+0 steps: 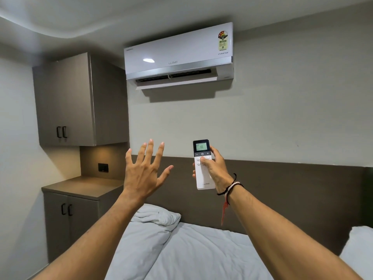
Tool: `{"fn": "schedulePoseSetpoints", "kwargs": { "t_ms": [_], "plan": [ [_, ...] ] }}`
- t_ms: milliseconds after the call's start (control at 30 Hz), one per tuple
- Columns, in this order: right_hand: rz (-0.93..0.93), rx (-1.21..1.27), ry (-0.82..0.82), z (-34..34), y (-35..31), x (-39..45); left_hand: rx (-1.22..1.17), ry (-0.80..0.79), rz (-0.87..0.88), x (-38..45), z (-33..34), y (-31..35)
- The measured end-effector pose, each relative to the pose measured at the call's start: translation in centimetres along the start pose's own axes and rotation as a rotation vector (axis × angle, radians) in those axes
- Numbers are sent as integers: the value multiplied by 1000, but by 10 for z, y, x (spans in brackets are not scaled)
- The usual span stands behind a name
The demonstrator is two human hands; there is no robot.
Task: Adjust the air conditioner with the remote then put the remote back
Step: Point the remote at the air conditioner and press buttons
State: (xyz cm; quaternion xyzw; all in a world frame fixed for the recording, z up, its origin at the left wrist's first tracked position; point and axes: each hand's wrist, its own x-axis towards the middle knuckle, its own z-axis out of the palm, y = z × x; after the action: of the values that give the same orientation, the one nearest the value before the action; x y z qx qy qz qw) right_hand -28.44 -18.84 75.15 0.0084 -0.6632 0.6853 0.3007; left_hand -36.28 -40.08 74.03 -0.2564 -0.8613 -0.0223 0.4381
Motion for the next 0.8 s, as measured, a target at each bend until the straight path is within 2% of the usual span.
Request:
{"fn": "schedulePoseSetpoints", "kwargs": {
  "t_ms": [600,800],
  "plan": [
    [1,24,-21,-3,-2,1,12,21,-6,3,1,5],
    [93,66,35,0,-4,2,18,18,-18,-1,0,6]
  ]
}}
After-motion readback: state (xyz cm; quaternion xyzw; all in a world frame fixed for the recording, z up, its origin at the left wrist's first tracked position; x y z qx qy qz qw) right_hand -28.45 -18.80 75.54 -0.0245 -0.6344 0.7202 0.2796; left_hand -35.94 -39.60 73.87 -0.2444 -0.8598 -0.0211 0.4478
